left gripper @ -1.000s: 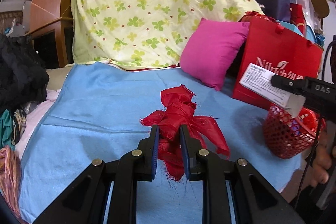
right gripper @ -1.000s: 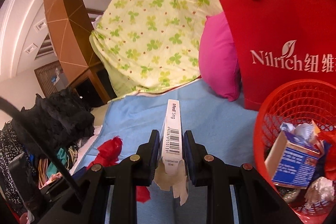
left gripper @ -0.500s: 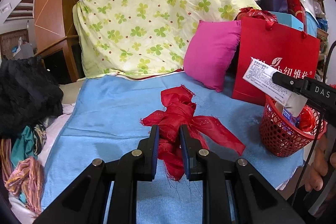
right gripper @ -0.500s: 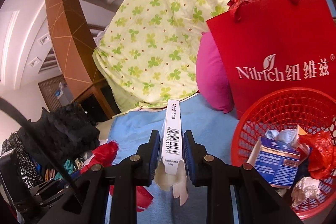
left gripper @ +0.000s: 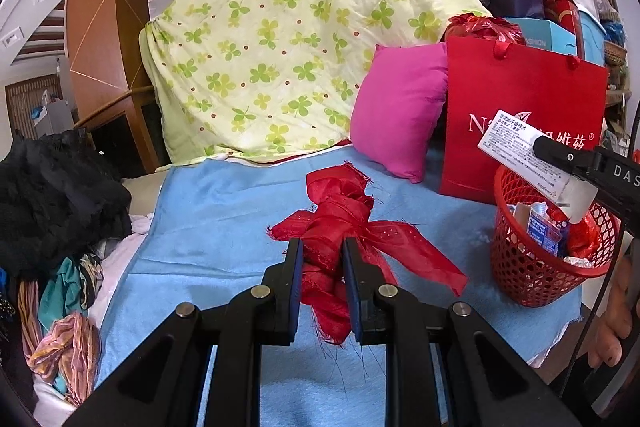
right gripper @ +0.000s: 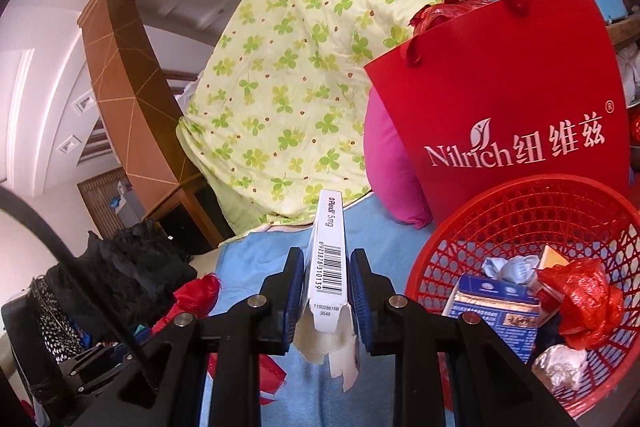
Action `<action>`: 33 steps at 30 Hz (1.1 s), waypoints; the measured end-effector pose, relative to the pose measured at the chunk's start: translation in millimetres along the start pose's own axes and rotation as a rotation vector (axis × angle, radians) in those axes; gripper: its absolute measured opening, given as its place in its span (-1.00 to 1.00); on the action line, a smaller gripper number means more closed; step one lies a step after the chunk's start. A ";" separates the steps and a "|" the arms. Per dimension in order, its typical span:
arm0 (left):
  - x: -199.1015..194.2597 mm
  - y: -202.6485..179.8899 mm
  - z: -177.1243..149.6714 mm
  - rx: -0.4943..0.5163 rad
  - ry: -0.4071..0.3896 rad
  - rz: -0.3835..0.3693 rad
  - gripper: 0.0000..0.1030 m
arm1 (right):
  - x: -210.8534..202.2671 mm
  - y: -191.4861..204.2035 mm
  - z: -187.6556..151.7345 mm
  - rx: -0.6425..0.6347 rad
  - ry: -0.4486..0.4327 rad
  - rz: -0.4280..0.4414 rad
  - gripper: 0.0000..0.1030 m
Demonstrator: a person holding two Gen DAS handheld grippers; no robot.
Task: Collect trash
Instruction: 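Carry the red ribbon and white box over the red mesh basket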
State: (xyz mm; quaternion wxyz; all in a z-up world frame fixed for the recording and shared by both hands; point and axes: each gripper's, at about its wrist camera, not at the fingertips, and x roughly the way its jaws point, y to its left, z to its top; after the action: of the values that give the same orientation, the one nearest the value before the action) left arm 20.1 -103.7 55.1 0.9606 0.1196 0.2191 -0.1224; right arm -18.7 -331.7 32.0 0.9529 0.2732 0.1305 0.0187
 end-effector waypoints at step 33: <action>-4.8 -59.4 21.2 0.077 -0.015 -0.026 -0.60 | -39.5 -57.9 22.5 0.078 -0.084 -0.029 -0.49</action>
State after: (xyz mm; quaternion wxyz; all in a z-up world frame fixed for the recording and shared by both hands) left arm 7.1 -164.8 65.4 0.9553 0.1525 0.2083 -0.1443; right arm -53.0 -396.7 29.4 0.9463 0.3088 0.0952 -0.0118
